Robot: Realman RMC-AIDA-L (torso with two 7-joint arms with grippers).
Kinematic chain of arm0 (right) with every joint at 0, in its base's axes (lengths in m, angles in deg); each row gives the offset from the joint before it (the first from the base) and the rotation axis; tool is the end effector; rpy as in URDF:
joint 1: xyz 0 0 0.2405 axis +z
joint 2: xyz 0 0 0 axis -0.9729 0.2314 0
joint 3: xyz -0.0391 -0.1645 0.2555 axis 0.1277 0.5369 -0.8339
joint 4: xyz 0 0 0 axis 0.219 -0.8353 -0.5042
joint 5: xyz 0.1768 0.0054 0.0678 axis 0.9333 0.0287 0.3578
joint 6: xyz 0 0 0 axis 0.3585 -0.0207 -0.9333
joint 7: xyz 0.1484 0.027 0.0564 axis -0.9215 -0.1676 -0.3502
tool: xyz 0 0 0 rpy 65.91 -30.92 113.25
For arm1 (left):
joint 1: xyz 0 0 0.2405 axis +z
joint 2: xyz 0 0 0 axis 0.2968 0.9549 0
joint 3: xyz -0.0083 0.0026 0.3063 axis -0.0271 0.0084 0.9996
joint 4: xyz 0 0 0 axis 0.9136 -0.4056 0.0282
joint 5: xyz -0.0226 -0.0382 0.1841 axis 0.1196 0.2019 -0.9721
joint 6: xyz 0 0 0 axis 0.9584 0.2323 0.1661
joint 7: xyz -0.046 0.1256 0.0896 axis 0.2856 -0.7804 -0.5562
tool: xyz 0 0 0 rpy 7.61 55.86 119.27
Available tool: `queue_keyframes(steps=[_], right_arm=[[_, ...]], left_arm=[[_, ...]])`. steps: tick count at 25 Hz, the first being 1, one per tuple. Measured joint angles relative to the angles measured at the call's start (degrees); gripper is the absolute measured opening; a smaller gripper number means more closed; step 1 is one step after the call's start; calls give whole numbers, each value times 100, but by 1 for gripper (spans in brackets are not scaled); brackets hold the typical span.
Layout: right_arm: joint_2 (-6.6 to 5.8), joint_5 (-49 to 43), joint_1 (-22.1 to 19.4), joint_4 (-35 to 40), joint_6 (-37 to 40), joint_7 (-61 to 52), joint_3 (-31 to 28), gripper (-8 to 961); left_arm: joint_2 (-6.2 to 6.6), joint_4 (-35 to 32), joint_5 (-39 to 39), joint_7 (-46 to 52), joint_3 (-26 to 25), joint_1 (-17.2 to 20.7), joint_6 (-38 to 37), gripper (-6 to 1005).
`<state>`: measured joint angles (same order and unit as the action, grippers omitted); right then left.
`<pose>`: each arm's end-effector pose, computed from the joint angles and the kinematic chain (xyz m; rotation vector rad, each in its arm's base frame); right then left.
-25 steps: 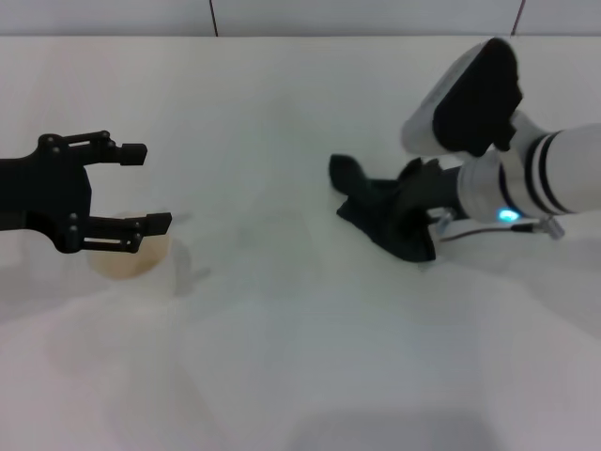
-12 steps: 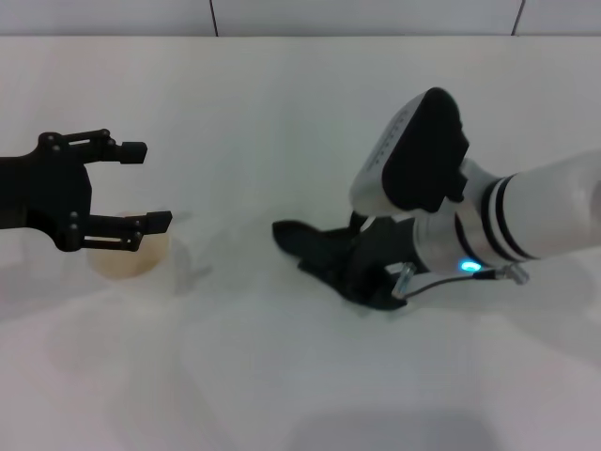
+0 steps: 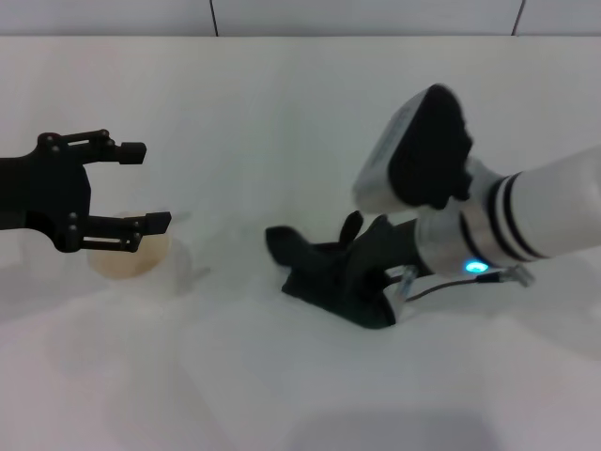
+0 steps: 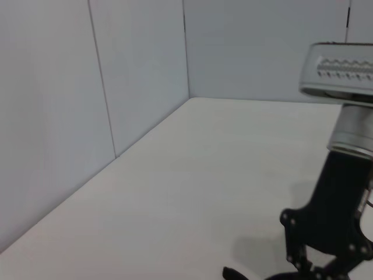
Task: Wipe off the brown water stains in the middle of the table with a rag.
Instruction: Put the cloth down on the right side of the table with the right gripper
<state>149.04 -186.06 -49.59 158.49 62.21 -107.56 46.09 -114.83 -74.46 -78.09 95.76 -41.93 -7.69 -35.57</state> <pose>0.1955 0.3278 -0.1241 -2.7736 0.5254 -0.1183 -0.2805 0.3248 0.0295 -2.7895 -0.2088 -0.4571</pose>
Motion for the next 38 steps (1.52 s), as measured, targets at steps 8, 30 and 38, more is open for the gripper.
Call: queue_keyframes(steps=[8, 30, 38], right_arm=[[-27, -28, -349, 24, 462, 322, -1134, 77], [-46, -28, -821, 7, 1551, 821, -2176, 78], [-40, 43, -835, 152, 1512, 953, -2176, 292]], left_arm=[[0, 0, 0, 0, -25, 8, -13, 880], [0, 0, 11, 36, -36, 35, 10, 880], [7, 0, 27, 38, -36, 44, -21, 880]])
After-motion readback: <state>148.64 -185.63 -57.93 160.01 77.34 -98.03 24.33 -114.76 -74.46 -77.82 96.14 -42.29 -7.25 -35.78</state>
